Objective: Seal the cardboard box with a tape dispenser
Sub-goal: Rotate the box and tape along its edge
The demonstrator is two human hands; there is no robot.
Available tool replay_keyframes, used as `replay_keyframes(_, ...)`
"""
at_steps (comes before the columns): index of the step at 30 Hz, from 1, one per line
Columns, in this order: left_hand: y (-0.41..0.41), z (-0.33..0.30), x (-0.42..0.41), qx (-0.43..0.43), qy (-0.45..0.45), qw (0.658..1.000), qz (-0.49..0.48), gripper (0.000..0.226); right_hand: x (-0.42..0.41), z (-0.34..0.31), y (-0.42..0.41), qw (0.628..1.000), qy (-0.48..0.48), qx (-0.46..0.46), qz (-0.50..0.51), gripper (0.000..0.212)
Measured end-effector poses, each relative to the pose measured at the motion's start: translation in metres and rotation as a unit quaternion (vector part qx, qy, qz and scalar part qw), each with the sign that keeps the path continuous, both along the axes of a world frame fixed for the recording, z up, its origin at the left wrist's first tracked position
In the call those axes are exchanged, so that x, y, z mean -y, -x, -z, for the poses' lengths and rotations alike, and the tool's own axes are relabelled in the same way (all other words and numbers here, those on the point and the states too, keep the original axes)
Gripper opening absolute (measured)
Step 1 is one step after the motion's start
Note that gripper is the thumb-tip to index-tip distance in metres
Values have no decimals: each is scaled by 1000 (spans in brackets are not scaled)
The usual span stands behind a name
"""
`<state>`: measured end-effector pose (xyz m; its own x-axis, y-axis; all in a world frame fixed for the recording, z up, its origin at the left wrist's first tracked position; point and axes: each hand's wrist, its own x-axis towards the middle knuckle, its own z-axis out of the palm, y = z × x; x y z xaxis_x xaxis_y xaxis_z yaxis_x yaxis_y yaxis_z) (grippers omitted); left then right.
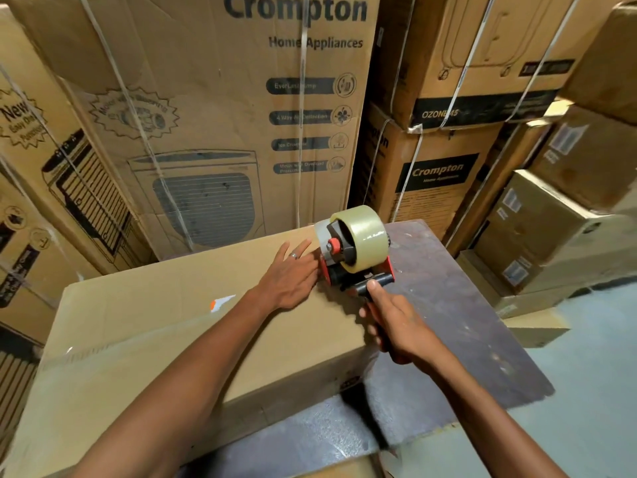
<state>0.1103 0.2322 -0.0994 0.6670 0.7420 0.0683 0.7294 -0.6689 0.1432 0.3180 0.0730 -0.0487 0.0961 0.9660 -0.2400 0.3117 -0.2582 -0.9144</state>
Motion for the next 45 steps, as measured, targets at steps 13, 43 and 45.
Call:
replay_keyframes(13,-6,-6,9,-32,-6,998,-53,45,8,-12,3,999,-7,41,8,72)
replay_keyframes(43,-42,-26,130,-21,26,997,-75,52,134,-7,-31,996,44,-69,-23,61)
replay_keyframes(45,-42,-21,148,-21,42,998,-34,52,138,-7,-33,995,45,-81,-25,62)
